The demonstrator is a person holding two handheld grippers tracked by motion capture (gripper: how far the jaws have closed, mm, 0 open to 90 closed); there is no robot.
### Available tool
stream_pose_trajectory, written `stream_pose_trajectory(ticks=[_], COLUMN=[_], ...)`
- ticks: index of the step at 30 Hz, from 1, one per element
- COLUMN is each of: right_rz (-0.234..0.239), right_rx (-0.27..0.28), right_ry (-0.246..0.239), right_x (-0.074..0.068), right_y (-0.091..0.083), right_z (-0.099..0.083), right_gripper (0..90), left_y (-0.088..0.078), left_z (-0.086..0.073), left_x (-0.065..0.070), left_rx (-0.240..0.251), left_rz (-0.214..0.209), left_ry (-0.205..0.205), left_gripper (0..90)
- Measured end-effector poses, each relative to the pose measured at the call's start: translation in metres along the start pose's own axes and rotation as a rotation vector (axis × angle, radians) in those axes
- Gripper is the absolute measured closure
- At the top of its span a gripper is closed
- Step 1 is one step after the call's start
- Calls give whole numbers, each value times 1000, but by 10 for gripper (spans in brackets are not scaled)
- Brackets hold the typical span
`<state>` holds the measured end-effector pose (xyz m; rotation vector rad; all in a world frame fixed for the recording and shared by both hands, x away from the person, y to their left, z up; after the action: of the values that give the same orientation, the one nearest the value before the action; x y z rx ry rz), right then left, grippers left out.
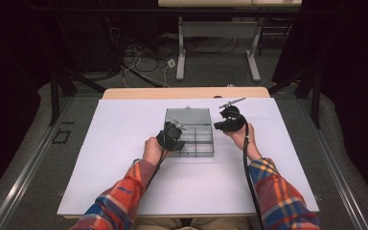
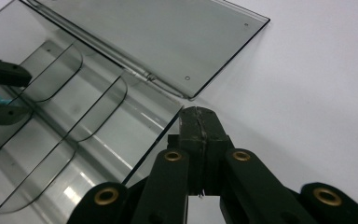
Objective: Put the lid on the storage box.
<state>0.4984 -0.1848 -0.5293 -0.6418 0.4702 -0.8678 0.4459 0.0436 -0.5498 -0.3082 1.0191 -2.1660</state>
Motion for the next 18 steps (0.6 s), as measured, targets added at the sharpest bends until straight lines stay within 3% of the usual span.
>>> stream_pose_trajectory(ticks=[5, 9, 13, 18], right_rz=[-11, -41, -43, -55], right_rx=[-10, -34, -27, -62], right_ry=[38, 22, 51, 75], right_x=[3, 4, 8, 14], right_y=[14, 23, 29, 38], right_z=[5, 8, 11, 11], right_gripper=[900, 900, 900, 900], left_y=[0, 0, 0, 1], left_z=[0, 0, 0, -1], left_x=[1, 0, 1, 1], left_rx=[4, 1, 7, 12], left_rz=[0, -5, -3, -6], left_ry=[7, 14, 12, 13], left_gripper=[658, 662, 663, 665])
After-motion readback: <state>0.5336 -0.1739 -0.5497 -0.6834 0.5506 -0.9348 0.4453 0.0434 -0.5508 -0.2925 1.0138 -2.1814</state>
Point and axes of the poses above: each handheld gripper's, and its own axes: y roughly forward along the jaws, z roughly out of its top, x roughly to its right, the point moved 2 cm from there along y, roughly forward along the jaws, and after that the axes turned 5 degrees about x, right-handed, at the moved point
